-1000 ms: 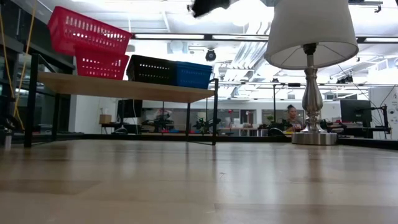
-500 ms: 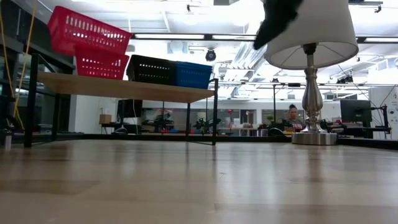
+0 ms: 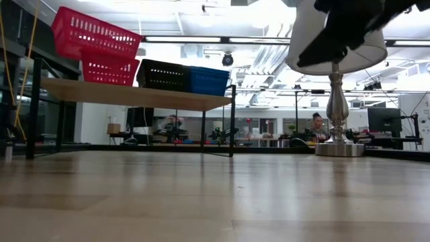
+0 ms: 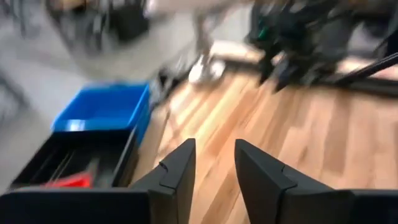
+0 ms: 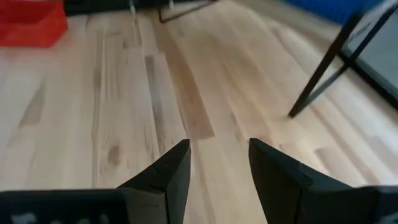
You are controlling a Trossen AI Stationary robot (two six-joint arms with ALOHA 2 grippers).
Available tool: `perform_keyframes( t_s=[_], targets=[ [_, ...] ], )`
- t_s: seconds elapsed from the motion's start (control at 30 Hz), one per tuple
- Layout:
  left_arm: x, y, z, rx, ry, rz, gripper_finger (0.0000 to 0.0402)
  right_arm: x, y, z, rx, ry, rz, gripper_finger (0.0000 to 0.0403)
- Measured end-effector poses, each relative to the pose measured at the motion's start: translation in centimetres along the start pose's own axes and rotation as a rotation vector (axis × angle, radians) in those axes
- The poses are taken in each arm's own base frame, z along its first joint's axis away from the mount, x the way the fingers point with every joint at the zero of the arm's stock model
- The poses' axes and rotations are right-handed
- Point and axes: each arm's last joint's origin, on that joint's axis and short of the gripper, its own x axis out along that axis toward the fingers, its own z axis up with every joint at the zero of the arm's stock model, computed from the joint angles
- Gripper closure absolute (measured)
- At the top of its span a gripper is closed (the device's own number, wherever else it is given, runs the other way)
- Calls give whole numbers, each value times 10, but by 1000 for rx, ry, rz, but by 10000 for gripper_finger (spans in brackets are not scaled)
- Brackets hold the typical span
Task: Stack baskets on shelf by color
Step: Stack the right red bin on top of the other red bin on the shelf
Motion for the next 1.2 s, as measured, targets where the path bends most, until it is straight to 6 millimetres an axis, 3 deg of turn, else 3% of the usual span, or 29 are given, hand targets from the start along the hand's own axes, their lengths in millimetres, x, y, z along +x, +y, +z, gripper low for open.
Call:
perform_keyframes(
  t_s=[0.2,0.4,0.87,1.2],
  targets=[
    [23,49,5,-98,388,97,249,4,0,-12,9,35,20,252],
    [37,71,-2,-139,661,127,205,4,1,-11,1,27,22,252],
    [58,102,2,-293,718,249,197,4,0,-10,21,21,22,252],
    [62,108,2,-278,728,257,197,5,0,-10,20,22,22,252]
  ],
)
